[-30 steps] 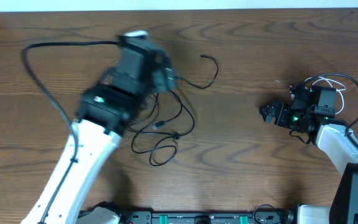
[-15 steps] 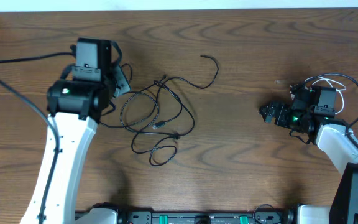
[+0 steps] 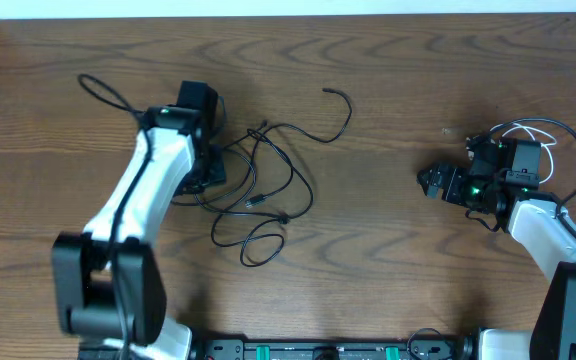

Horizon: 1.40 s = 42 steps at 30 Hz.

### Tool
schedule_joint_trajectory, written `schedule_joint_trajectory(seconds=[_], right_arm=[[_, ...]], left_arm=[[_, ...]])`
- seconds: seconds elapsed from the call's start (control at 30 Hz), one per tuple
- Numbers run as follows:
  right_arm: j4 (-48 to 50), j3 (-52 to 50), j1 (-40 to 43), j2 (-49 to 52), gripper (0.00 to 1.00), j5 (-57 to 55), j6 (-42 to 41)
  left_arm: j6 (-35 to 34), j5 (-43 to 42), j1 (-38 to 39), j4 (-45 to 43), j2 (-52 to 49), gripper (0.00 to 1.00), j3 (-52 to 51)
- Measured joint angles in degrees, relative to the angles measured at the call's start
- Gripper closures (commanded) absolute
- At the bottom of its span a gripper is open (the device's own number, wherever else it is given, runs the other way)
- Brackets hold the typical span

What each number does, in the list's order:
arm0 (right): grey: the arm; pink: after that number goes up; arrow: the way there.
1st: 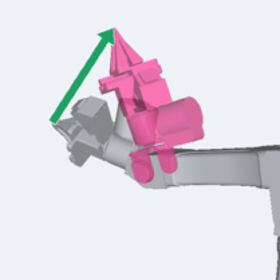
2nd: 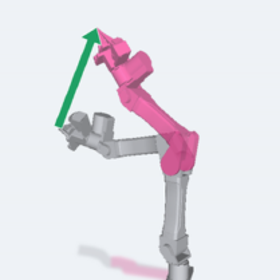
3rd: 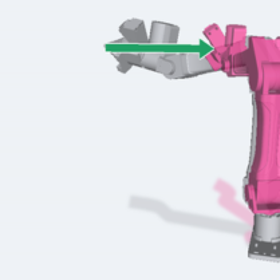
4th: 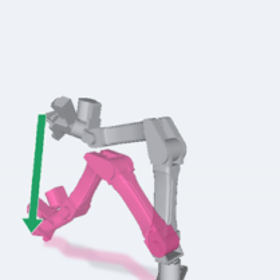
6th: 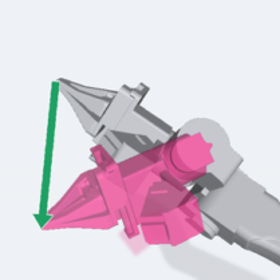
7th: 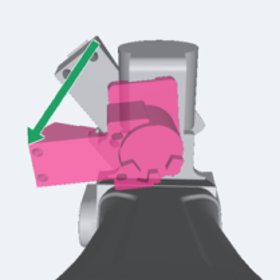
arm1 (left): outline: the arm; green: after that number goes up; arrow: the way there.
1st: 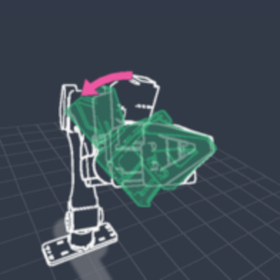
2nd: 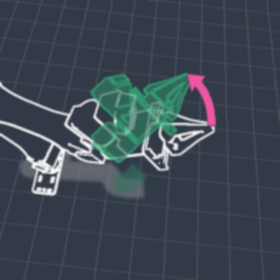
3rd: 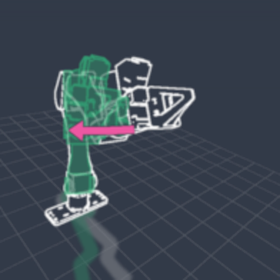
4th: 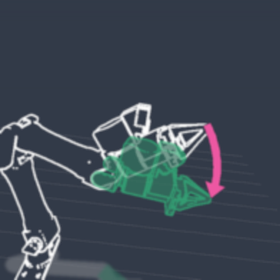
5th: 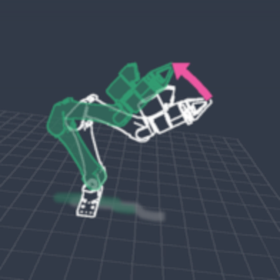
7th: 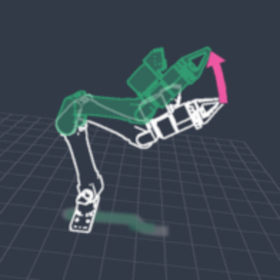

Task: Untangle cables

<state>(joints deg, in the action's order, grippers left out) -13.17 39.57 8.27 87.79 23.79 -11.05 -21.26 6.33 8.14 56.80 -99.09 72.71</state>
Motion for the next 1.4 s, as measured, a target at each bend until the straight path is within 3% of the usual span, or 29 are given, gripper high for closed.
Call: schedule_joint_trajectory(seconds=[0.3, 0.43, 0.57, 0.6, 0.63, 0.93, 1.2, 1.4], right_arm=[[0.0, 0.0, 0.0, 0.0, 0.01, 0.0, 0.0], [0.0, 0.0, 0.0, 0.0, 0.01, 0.0, 0.0], [0.0, 0.0, 0.0, 0.0, 0.01, 0.0, 0.0], [0.0, 0.0, 0.0, 0.0, 0.01, 0.0, 0.0], [0.0, 0.0, 0.0, 0.0, 0.01, 0.0, 0.0], [0.0, 0.0, 0.0, 0.0, 0.01, 0.0, 0.0], [0.0, 0.0, 0.0, 0.0, 0.01, 0.0, 0.0], [0.0, 0.0, 0.0, 0.0, 0.01, 0.0, 0.0]], left_arm=[[0.3, 0.0, 0.0, -4.9, -7.7, 0.43, -0.2], [0.1, -0.2, 0.0, -6.6, -7.7, 0.76, -0.2], [0.6, -2.6, 0.0, -6.7, -7.7, 0.79, -0.2], [0.5, -3.6, 0.0, -6.7, -7.7, 0.89, -0.2], [0.3, -4.7, 0.0, -6.8, -7.7, 0.92, -0.2], [0.5, -11.0, 0.0, -3.5, -6.2, 0.93, 0.3], [0.5, -26.7, 0.0, -8.0, 8.0, 0.92, 1.6], [0.5, -32.2, 0.7, -8.2, 12.7, 0.92, 2.4]])
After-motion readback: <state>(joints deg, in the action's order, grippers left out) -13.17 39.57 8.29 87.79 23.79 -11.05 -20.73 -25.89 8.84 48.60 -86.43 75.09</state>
